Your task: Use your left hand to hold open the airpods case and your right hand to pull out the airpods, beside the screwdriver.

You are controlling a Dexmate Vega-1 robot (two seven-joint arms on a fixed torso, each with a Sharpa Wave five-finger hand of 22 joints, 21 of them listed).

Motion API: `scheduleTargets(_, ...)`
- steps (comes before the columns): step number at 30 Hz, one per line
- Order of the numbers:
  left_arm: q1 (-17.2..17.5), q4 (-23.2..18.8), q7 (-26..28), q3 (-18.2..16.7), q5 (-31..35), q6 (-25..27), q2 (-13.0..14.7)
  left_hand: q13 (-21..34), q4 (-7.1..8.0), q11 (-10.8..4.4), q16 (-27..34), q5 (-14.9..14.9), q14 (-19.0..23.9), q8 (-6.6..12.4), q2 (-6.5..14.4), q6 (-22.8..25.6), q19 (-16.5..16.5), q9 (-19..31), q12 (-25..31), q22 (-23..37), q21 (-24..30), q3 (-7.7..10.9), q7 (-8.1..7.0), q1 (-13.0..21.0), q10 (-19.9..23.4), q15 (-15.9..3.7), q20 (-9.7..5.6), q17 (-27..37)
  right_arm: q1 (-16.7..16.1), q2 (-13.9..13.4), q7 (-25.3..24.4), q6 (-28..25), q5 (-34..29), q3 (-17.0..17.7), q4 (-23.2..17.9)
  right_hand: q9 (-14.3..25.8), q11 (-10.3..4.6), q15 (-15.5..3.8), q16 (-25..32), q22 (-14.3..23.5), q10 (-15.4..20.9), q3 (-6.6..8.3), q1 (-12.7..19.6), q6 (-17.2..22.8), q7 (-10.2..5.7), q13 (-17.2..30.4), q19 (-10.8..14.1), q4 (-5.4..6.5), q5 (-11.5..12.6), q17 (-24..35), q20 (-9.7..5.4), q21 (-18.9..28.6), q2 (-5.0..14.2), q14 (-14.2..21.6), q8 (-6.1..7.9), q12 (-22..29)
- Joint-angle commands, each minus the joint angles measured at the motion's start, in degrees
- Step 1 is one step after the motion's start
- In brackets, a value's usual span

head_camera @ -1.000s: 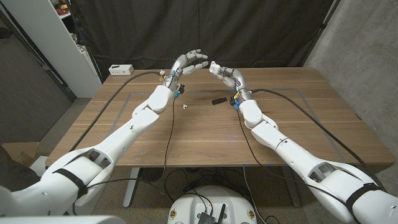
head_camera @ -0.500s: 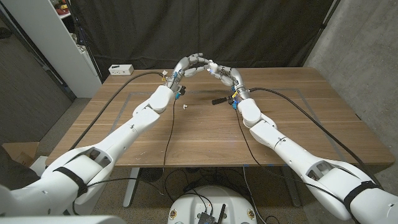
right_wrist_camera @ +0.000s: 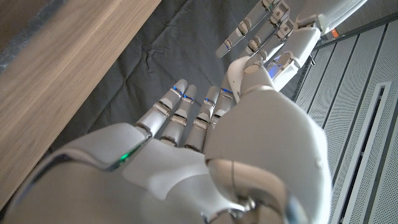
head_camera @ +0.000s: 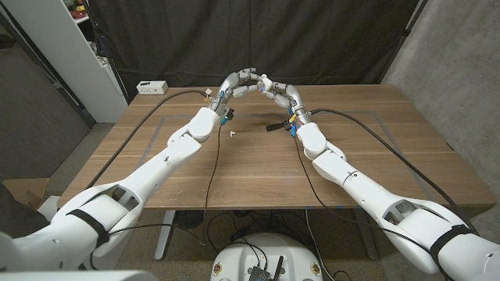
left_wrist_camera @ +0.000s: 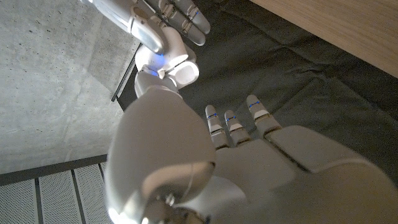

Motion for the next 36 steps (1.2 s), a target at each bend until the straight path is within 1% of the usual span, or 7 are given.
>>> scheduleTargets(1,1.15,-0.8,2.51,-0.3,0.33,0.02,-0.88,0.21,0.11,-0.54,0.55,-0.28,1.63,1.04,0.74,2.12,0.36,0.74,0.86,0.18,0.07,-0.19,0.01,-0.35,1.65,-1.31,0.43,0.3,0.22,-0.61,-0.64,-1.0,-2.51,-0.84,-0.42,2.6,-0.45,-9.8,0.23,0.2,0.6,-0.21,0.16,5.41,-4.66,0.1,0.25,-0.23,0.44,0.22,0.44,-0.04,0.77,0.48,0.36,0.07)
scheduleTargets(5,1.22,-0.65,3.04,-0.27,0.49,0.15,-1.14,0.31,0.05,-0.65,0.71,-0.51,2.42,1.91,1.04,3.89,0.54,1.27,1.1,0.24,0.16,-0.05,0.81,-0.17,2.44,-1.58,0.46,0.32,0.45,-0.99,-1.65,-1.38,-4.34,-1.31,-0.49,2.55,-0.56,-9.9,0.31,0.2,0.66,-0.14,0.33,5.37,-4.73,0.15,0.22,-0.28,0.48,0.23,0.34,-0.05,0.86,0.64,0.26,0.1)
scheduleTargets(8,1.26,-0.33,3.63,-0.22,0.66,-0.09,-1.49,0.43,-0.29,-1.67,0.77,-0.7,3.05,2.89,1.25,5.74,0.87,1.92,1.29,0.3,0.3,0.18,0.92,0.56,3.16,-1.84,0.5,0.34,0.49,-1.22,-1.88,-1.77,-4.88,-1.45,-0.7,2.56,-0.71,-9.95,0.33,0.19,0.78,-0.12,0.48,5.54,-4.76,0.15,0.22,-0.34,0.5,0.22,0.36,-0.05,0.83,0.68,0.27,0.11)
scheduleTargets(10,1.25,-0.19,3.89,-0.19,0.8,-0.3,-1.59,0.49,-0.58,-1.88,0.82,-0.78,3.44,3.56,1.49,6.91,1.24,2.38,1.37,0.34,0.46,0.39,1.25,1.23,3.54,-2.06,0.17,0.36,0.47,-1.36,-1.69,-1.95,-4.89,-1.5,-0.81,2.52,-0.27,-9.91,0.36,0.19,0.86,-0.15,0.5,5.58,-4.71,0.15,0.21,-0.33,0.5,0.23,0.31,-0.05,0.8,0.71,0.22,0.13)
scheduleTargets(15,1.45,-0.14,4.79,-0.36,1.14,-0.95,-1.67,0.58,-0.91,-2.49,0.96,-0.92,4.14,4.47,2.1,8.34,1.44,3.13,1.52,0.41,0.57,0.78,1.76,2.23,4.23,-2.37,0.04,0.45,0.27,-1.69,-1.49,-2.41,-4.69,-1.39,-1.28,2.48,-0.75,-9.87,0.39,0.19,0.82,-0.18,0.55,5.62,-4.8,0.17,0.21,-0.33,0.51,0.22,0.31,-0.05,0.75,0.75,0.15,0.08)
scheduleTargets(19,1.76,-0.68,5.4,-0.56,1.49,-1.33,-1.49,0.62,-1.17,-2.92,1.02,-1.05,4.54,4.76,2.4,8.57,1.67,3.57,1.65,0.45,0.67,1.02,1.93,2.96,4.8,-2.65,-0.11,0.49,0.26,-1.82,-1.42,-2.75,-4.34,-1.14,-1.32,2.47,-0.69,-9.89,0.43,0.19,0.8,-0.18,0.56,5.57,-4.74,0.18,0.23,-0.28,0.51,0.24,0.27,-0.04,0.82,0.78,0.07,0.06)
scheduleTargets(36,4.19,-5.88,6.38,-2.69,2.12,-2.2,0.92,0.73,-1.43,-2.91,1.11,-1.57,5.37,5.35,2.72,8.87,2.55,4.73,1.71,0.57,1.07,1.16,2.39,4.05,5.57,-3.25,-0.47,0.61,-0.41,-2.34,-2.97,-3.98,-2.2,0.92,-1.36,2.7,-0.5,-9.88,0.49,0.18,0.71,-0.29,0.55,5.48,-4.64,0.15,0.28,-0.18,0.47,0.27,0.13,-0.02,0.81,0.74,-0.07,-0.1)
